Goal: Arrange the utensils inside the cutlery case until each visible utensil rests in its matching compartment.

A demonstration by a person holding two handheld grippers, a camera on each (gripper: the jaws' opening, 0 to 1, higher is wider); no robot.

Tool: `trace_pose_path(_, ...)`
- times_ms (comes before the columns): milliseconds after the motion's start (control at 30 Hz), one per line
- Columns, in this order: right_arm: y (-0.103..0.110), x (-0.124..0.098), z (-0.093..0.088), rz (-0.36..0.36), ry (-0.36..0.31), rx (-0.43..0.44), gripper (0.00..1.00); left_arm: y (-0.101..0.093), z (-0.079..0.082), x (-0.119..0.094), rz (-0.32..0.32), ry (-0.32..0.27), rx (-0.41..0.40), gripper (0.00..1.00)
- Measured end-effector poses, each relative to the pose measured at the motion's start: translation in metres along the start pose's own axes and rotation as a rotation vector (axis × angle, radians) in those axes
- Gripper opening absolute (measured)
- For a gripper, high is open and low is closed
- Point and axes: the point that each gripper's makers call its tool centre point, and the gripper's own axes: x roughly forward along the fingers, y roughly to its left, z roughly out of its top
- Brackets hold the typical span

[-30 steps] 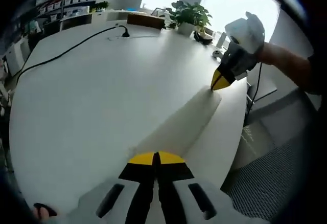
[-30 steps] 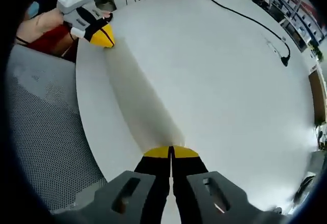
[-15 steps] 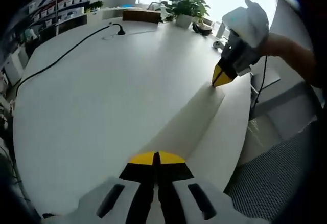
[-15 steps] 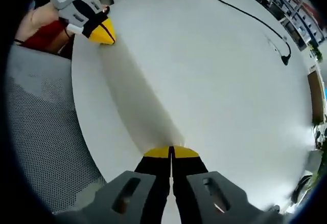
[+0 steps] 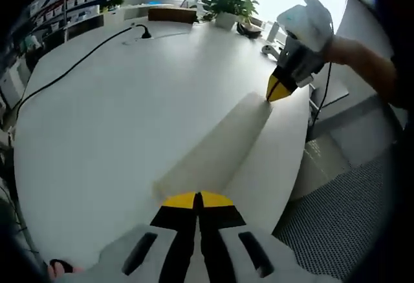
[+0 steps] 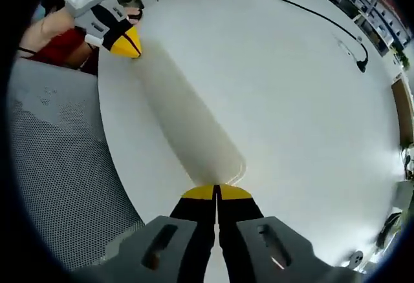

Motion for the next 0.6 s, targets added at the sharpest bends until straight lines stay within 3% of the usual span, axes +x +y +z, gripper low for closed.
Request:
trace_pose_path(167,-0.001,0.001,0.001,-0.020,0.081,-0.045,0.00,-0.001,0.001,0.002,0.015,0.028,0.037,0.00)
trace_pose_path(300,0.005,0.010,-0.002,-0.003,0.106,-0.027,0.00,-0.002,0.004,0.004,0.012,0.024,0.056,0.00)
trace_pose_path(333,0.001,0.003,0.003,-0.010,0.094,-0.094,0.00,-0.001,0.003,0.004,0.014,0.022,0.049,0.00)
trace_pose_path(367,-0.001,0.000,-0.008,-0.031,0.122,-0.049,0.00,-0.001,0.005,0.006,0.009,0.011,0.048,0.00)
trace_pose_path(433,-0.002,0.003,-0.008,-0.054,0.052,0.021,0.00,-0.002,0.005,0.006,0.008,0.016,0.035,0.00)
trace_pose_path(567,-0.003,0.003,-0.007,-0.013,-0.010,0.077,0.00,-0.004,0.006,0.007,0.008,0.037,0.065,0.00)
trace_pose_path(600,-0.002,0.000,-0.006,-0.016,-0.004,0.071,0.00,-0.004,0.007,0.007,0.003,0.044,0.121,0.00)
